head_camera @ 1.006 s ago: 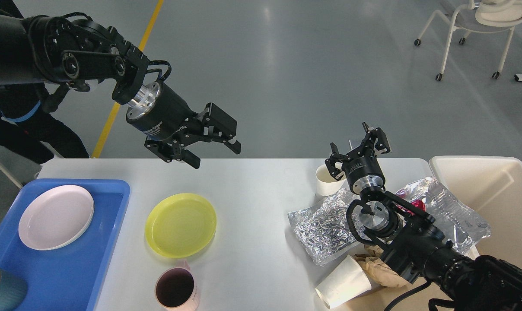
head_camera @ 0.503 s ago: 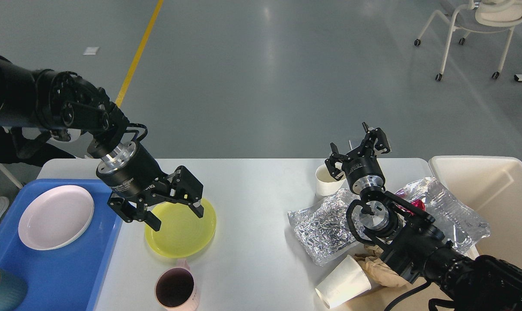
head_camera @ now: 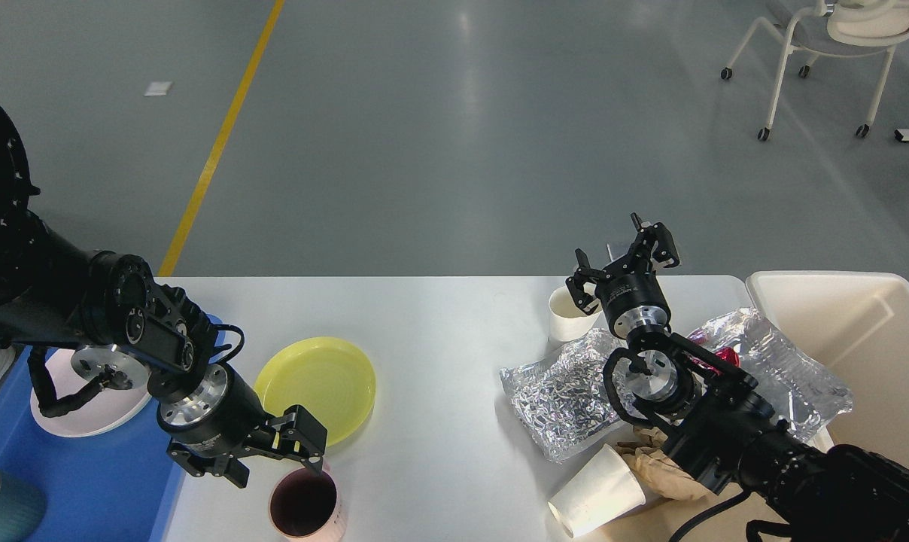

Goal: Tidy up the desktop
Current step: 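Swing the left gripper over the table and lower it to the pink mug, then grasp the pink HOME mug with the left gripper and lift it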

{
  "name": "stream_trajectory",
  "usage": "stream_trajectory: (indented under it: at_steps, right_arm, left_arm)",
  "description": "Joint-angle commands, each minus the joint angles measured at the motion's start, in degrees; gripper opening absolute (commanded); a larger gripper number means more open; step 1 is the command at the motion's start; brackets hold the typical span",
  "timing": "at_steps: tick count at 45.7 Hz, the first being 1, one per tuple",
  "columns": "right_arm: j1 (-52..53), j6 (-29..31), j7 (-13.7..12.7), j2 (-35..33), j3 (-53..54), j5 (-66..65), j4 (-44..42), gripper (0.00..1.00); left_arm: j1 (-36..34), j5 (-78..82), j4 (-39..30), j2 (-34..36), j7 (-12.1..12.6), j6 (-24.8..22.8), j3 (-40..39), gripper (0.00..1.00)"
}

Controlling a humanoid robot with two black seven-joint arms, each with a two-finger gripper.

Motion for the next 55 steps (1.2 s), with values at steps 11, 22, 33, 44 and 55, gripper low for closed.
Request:
stream_trajectory:
  at_steps: [11,22,33,44,55]
  right_arm:
    - [0.0,0.0,0.0,0.0,0.0,0.01,0.08,1.0]
    - [0.0,0.0,0.0,0.0,0.0,-0.08,-0.01,1.0]
    - [0.0,0.0,0.0,0.0,0.0,0.01,-0.01,1.0]
    - [0.0,0.0,0.0,0.0,0.0,-0.08,-0.01,1.0]
    - [0.0,0.0,0.0,0.0,0.0,0.01,-0.01,1.0]
  left_arm:
    - [5.34,-0.19,0.04,-1.39,0.96,6.11,-0.57,0.96]
    - [5.17,0.08,0.12,-0.6,4.39,6.55,1.01,0.97]
    - [8.24,-0.01,0.21,-1.31,5.89,13.75,0.31,0.96]
    - [11.41,-0.71,0.39,-1.83,6.15,17.45,-1.8,0.96]
    - [13.16,-0.63,0.39,-2.27,6.15,17.54,-2.59,0.64]
